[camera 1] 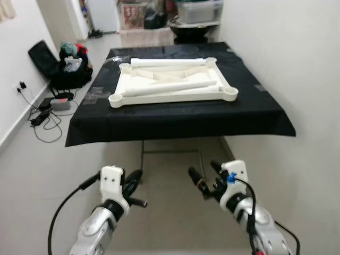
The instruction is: Building children table
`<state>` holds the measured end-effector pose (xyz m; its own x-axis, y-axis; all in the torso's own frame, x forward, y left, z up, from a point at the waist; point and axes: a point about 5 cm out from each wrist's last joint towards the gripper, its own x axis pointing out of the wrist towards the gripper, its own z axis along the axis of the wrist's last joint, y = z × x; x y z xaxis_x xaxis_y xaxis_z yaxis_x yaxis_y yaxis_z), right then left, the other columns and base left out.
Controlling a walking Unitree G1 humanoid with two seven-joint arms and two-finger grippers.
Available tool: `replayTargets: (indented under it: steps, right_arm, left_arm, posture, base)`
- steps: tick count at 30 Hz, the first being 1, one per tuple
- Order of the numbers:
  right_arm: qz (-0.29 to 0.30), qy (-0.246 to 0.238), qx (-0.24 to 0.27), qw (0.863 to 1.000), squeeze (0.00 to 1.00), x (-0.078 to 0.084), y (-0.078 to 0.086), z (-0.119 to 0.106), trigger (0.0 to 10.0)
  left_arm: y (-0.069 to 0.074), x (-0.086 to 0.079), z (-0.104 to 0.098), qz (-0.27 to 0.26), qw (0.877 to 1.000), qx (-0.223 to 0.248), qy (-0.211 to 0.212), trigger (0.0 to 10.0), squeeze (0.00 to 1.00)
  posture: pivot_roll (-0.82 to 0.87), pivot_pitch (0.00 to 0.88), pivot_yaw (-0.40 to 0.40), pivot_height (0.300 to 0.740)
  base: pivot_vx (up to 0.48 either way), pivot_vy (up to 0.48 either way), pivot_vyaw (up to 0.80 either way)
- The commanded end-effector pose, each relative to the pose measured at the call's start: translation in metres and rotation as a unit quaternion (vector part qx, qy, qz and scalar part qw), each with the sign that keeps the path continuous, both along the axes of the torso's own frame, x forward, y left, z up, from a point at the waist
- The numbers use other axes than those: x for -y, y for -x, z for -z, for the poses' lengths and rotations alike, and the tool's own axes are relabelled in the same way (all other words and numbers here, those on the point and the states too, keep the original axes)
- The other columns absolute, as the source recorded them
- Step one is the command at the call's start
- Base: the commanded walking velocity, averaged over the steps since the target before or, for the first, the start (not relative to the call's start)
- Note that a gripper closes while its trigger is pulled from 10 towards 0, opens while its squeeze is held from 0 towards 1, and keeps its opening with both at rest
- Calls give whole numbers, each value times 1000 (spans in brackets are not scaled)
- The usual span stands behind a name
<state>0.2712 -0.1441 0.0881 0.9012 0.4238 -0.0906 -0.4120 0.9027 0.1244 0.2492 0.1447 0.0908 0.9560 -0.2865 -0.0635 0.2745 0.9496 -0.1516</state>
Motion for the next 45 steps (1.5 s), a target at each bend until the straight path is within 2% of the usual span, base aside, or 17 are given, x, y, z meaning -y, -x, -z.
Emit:
replayTargets:
  steps: [1,12,20,39,45]
  right_arm:
    - [-20,-6,4,1000,0,-10,0,-3,10000]
    - [-19,7,15,1000,0,-12,-6,-10,10000]
    - [-18,15,25,999,0,-12,-9,-15,10000]
    - [-5,33,52,998,0,-9,-19,-27,10000]
    - [-1,37,62,997,0,-8,-22,-32,10000]
  left_arm:
    - [-4,-2,-8,-1,1000,10,-15,10000,0]
    - [-21,9,-42,32,997,70,-32,10000,0]
    - [-27,11,-53,36,995,82,-38,10000,0]
    - [-31,14,-50,43,995,73,-52,10000,0]
    - [-33,12,-45,30,996,60,-62,10000,0]
  posture:
    - [-109,0,-17,740]
    - [-109,0,-7,740]
    - [-109,0,2,740]
    - [-107,0,14,740]
    - [-109,0,19,740]
  base:
    - [398,0,0]
    - [393,0,0]
    - [395,0,0]
    - [373,0,0]
    - [206,0,0]
